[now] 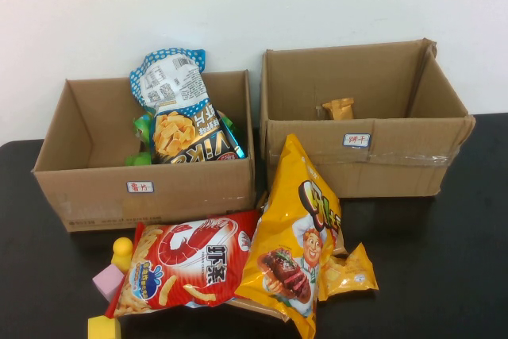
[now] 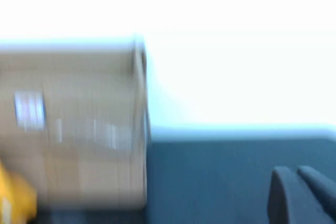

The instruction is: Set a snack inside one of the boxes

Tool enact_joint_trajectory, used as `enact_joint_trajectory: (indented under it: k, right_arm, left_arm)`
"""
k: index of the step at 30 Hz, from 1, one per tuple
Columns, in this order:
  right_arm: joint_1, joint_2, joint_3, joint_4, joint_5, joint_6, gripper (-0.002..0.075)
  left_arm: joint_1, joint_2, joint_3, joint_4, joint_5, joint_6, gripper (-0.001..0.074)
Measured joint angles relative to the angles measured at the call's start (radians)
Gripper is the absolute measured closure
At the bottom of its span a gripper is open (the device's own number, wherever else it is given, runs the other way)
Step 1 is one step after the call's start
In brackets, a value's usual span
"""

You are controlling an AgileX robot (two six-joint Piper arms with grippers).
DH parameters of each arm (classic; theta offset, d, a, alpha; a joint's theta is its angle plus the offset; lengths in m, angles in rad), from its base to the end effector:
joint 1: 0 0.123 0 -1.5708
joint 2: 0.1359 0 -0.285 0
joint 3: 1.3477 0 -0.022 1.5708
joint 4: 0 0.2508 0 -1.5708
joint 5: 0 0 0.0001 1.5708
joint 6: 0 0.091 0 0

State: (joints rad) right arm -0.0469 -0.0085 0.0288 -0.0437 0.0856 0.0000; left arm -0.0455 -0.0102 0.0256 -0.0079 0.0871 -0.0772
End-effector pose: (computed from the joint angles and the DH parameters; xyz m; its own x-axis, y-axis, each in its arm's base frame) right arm 0.0570 -0.0030 0.1961 -0.0208 -0.0426 -0.9989 0.0498 0.9978 -0.0436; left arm 0.0568 -0.0026 0.1972 -0.0192 -0.0842 -0.9963 0.0447 0.9954 -0.0850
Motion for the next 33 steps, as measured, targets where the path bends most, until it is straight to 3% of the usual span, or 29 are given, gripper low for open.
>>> enact_joint_trajectory:
  k: [8, 14, 25, 29, 33]
  right_arm:
    - [0.0, 0.0, 0.0, 0.0, -0.516, 0.0, 0.0727]
    - [0.0, 0.0, 0.0, 0.0, -0.73, 0.0, 0.0727]
    - [0.0, -0.007, 0.0, 0.0, -0.751, 0.0, 0.0727]
    - [0.0, -0.007, -0.031, -0.049, -0.66, 0.011, 0.0727]
    - [0.0, -0.007, -0.168, -0.183, -0.435, 0.088, 0.0727]
  left_arm:
    - [0.0, 0.0, 0.0, 0.0, -0.357, -0.034, 0.0736]
    - [0.0, 0.0, 0.0, 0.0, -0.431, -0.064, 0.0737]
    - [0.0, 0.0, 0.0, 0.0, -0.544, -0.09, 0.0736]
    - [0.0, 0.0, -0.068, 0.049, -0.369, -0.085, 0.0736]
    - [0.0, 0.0, -0.217, 0.101, -0.107, -0.083, 0.0736]
